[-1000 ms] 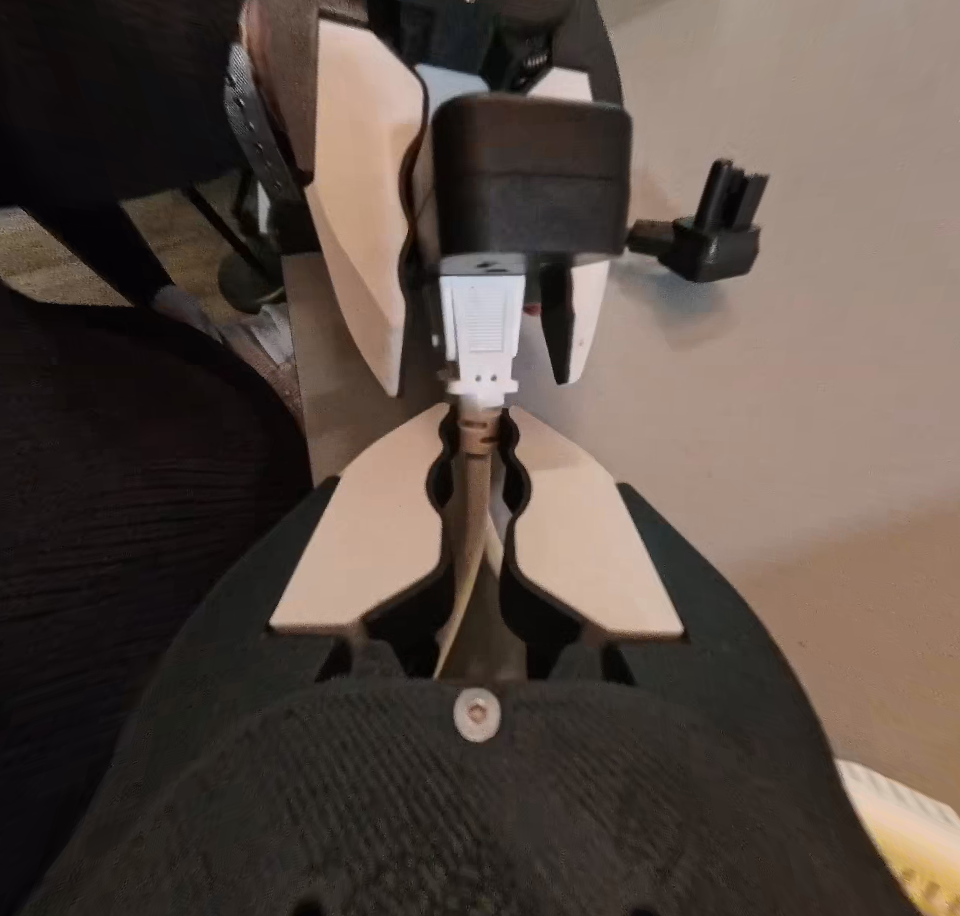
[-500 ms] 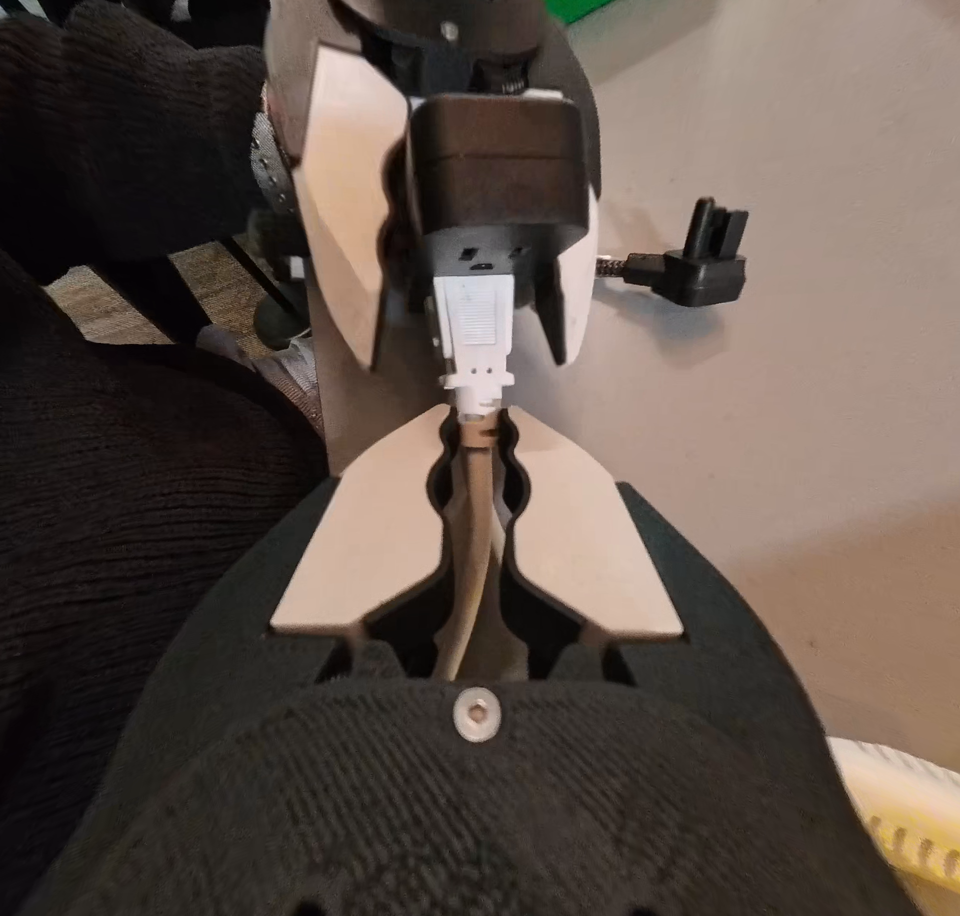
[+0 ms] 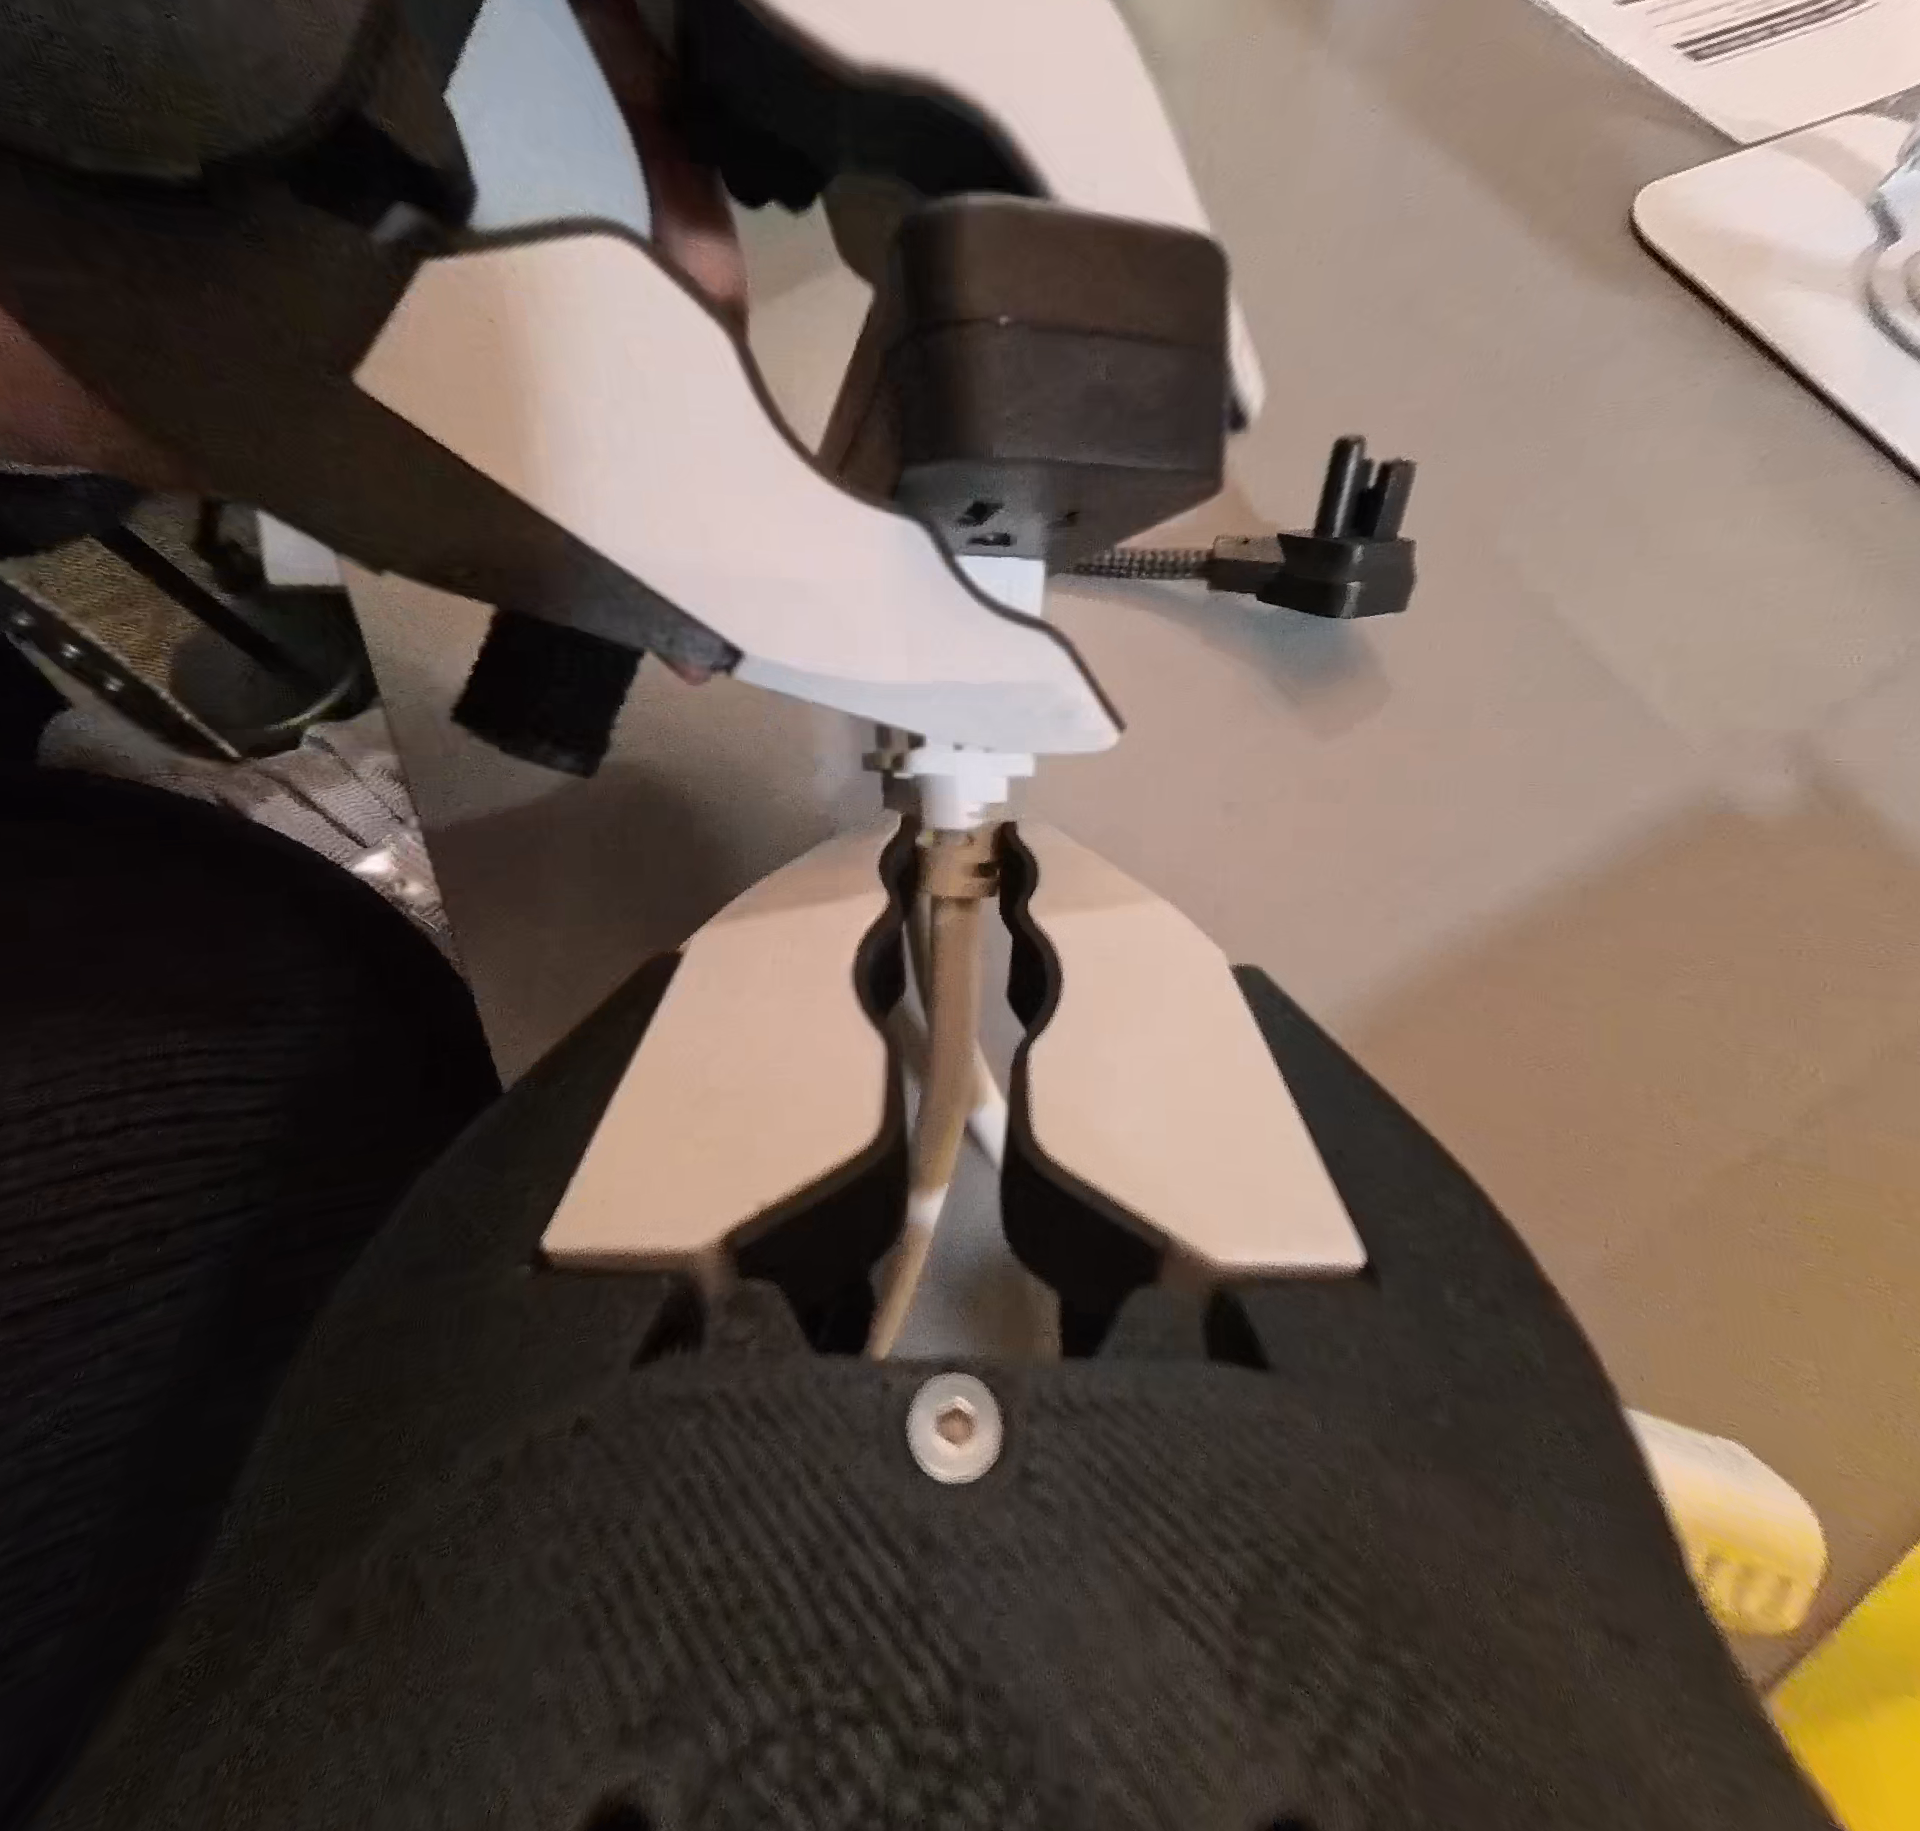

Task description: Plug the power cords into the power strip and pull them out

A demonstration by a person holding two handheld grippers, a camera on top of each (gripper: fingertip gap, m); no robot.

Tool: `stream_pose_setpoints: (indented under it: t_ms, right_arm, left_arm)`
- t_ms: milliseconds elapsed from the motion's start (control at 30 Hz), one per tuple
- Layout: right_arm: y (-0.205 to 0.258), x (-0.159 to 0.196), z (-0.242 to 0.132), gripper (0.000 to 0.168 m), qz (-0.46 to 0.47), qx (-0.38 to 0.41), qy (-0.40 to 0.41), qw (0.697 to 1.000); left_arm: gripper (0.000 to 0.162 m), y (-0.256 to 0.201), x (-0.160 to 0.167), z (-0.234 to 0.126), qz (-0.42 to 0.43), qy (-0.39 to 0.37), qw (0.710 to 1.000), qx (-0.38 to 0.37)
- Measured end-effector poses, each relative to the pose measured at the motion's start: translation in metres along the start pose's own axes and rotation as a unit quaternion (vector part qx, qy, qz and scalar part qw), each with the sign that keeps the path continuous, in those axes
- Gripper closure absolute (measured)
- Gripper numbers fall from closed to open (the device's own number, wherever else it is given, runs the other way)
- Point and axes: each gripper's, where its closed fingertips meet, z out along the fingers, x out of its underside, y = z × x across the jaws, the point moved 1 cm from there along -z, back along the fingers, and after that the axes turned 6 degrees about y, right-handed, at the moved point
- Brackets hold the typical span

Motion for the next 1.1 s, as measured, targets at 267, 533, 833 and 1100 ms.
stream_pose_setpoints:
  t_ms: [267,533,833,1100]
  right_arm:
    - [0.004,0.002,0.003,0.152,0.045,-0.057,-0.008,0.997]
    - [0.019,0.011,0.015,0.151,0.057,-0.105,0.016,0.993]
    - [0.014,-0.001,-0.001,0.154,0.084,-0.133,-0.025,0.987]
    - [0.02,0.002,0.003,0.16,0.067,-0.135,-0.024,0.988]
  left_arm:
    - [0.116,0.001,0.004,0.005,-0.015,-0.008,1.0,0.014]
    - [0.116,-0.012,0.011,0.006,-0.034,-0.083,0.993,0.076]
    - [0.115,0.001,0.01,-0.006,-0.025,-0.122,0.991,0.055]
    - [0.117,0.001,0.013,-0.005,-0.041,-0.114,0.99,0.076]
